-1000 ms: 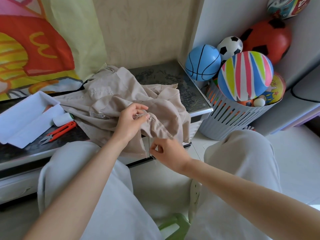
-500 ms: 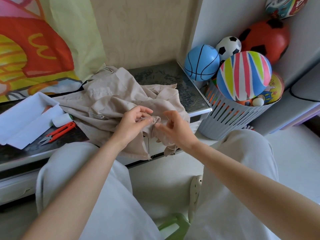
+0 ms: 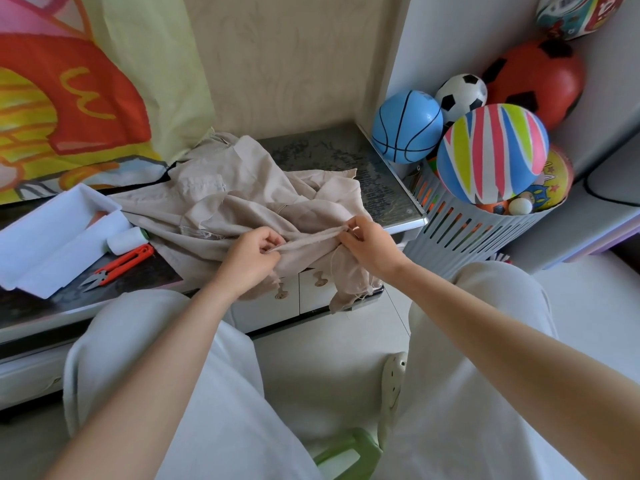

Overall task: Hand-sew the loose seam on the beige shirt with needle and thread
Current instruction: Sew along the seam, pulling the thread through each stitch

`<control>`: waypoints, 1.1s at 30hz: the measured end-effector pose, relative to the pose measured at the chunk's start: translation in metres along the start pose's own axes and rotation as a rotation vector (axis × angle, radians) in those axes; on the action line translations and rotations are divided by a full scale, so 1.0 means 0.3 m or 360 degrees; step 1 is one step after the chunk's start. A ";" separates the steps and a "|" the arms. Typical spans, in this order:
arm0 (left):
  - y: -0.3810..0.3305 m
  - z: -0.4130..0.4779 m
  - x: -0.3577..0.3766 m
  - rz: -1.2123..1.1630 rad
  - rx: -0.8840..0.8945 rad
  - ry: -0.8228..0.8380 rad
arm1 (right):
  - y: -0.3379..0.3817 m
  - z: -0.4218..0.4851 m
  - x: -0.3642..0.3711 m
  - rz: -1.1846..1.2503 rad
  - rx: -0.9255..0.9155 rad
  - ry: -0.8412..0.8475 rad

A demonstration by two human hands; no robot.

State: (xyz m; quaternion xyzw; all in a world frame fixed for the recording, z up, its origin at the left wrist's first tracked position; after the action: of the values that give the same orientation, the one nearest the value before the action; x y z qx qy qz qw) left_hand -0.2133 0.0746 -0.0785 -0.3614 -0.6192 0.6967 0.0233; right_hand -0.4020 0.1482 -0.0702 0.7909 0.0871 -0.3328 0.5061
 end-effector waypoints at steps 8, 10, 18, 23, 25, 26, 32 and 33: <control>0.030 0.007 -0.082 0.0160 -0.0020 -0.0366 | -0.027 0.059 -0.025 -0.0176 0.0127 -0.0094; 0.029 0.008 -0.072 0.0333 -0.0008 -0.0454 | -0.030 0.065 -0.020 -0.0168 0.0150 -0.0102; -0.038 -0.007 0.009 0.0582 0.0762 -0.0442 | -0.027 0.065 0.002 -0.0068 0.0142 -0.0086; -0.050 0.021 0.095 0.0210 0.0686 -0.0119 | -0.009 0.032 0.006 0.0027 -0.0048 -0.0065; -0.058 0.033 0.120 0.0144 0.0592 -0.0037 | -0.004 0.023 0.010 0.0047 -0.0136 -0.0067; -0.063 0.039 0.129 0.0125 0.0539 -0.0016 | -0.001 0.021 0.012 0.0045 -0.0174 -0.0069; -0.071 0.072 0.150 -0.0044 0.0371 -0.0064 | 0.007 0.031 -0.003 0.0146 -0.0202 -0.0021; -0.069 0.075 0.149 -0.0012 0.0378 -0.0072 | 0.006 0.032 -0.011 0.0163 -0.0194 -0.0025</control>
State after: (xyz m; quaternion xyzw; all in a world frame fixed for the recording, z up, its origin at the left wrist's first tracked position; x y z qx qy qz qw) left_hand -0.2669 0.0819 -0.0821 -0.3379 -0.5341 0.7730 0.0546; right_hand -0.4079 0.1397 -0.0695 0.7593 0.0626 -0.3067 0.5705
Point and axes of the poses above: each hand's wrist, its own z-axis towards the middle knuckle, its own x-axis out of the palm, y = z × x, the point moved 1 cm from there along z, towards the middle knuckle, and after that the axes turned 9 degrees about x, right-handed, at the moved point
